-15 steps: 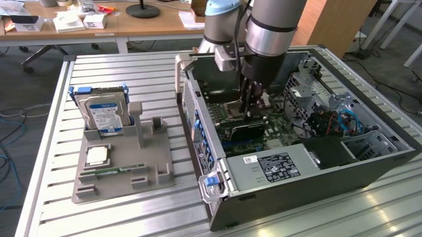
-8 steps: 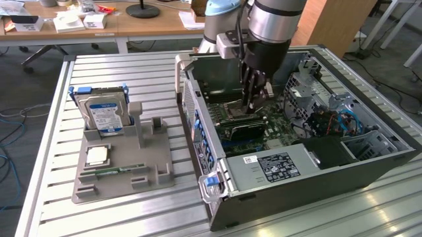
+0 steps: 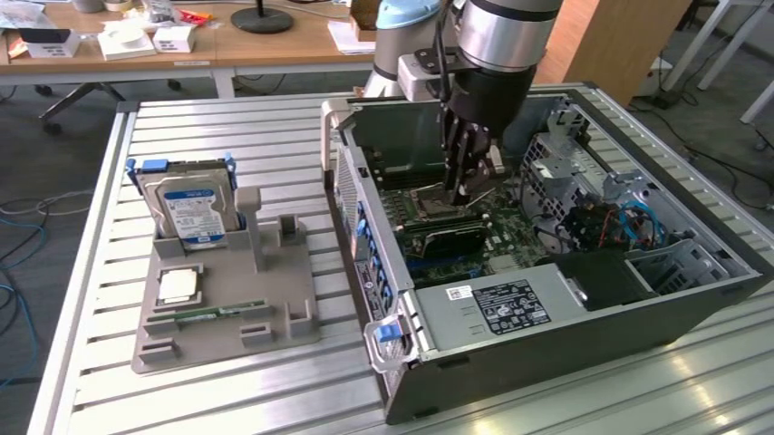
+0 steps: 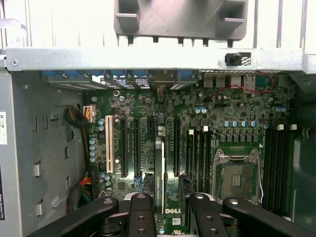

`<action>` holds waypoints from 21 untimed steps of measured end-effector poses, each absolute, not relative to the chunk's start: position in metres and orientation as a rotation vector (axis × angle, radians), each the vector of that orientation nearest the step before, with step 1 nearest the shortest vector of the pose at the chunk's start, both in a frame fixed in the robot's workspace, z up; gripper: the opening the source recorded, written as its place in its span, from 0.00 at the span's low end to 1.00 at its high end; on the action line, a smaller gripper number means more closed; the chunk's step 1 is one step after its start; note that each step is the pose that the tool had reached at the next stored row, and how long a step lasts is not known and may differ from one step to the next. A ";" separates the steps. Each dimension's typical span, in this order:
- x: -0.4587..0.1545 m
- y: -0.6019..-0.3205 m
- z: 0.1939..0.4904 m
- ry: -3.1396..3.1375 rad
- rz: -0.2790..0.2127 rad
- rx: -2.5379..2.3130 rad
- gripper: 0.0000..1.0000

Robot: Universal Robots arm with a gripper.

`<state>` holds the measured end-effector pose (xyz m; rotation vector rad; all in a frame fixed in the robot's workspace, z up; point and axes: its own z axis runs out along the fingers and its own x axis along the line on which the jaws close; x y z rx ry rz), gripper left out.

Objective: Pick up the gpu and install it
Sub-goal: 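Press down on the gpu until it lock into place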

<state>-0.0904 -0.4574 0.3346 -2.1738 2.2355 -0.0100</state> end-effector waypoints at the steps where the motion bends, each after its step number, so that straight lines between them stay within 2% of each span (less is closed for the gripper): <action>1: -0.090 -0.457 0.335 2.236 -0.010 -2.174 0.34; 10: -0.090 -0.457 0.335 2.236 -0.010 -2.174 0.32; 12: -0.090 -0.457 0.335 2.236 -0.010 -2.174 0.20; 13: -0.090 -0.457 0.335 2.236 -0.010 -2.174 0.20; 15: -0.090 -0.457 0.335 2.235 -0.010 -2.174 0.10; 21: -0.090 -0.457 0.335 2.236 -0.010 -2.174 0.10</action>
